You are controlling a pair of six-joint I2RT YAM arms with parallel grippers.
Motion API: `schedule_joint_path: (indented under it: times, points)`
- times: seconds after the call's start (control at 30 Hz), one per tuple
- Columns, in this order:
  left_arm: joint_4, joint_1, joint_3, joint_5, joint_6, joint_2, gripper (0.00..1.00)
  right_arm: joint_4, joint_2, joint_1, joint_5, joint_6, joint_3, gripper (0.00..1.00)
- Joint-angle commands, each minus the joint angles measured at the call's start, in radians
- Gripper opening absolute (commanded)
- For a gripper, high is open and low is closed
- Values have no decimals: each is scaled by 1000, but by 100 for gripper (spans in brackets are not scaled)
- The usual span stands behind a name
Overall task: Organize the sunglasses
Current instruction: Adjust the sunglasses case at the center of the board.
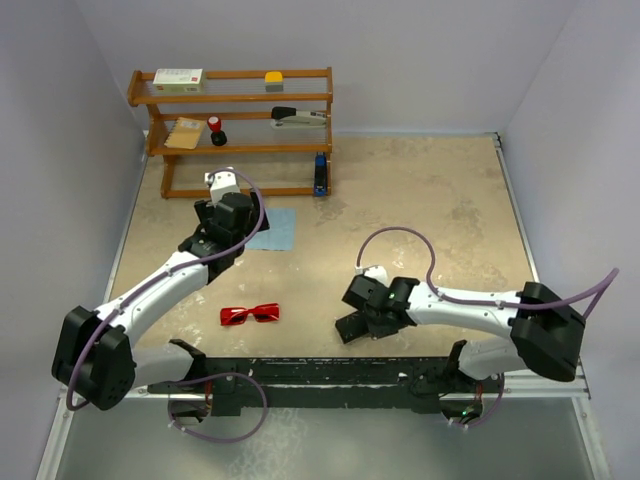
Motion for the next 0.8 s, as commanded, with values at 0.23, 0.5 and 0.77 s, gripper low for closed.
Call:
schedule_joint_path:
  times: [0.23, 0.5, 0.77]
  points:
    - [0, 6, 8, 3, -10, -56, 96, 113, 70, -173, 58, -148, 97, 0]
    - [-6, 7, 7, -6, -5, -65, 96, 159, 248, -197, 22, -239, 264, 0]
    - [-20, 6, 10, -23, 13, -75, 96, 165, 378, -214, 2, -299, 399, 0]
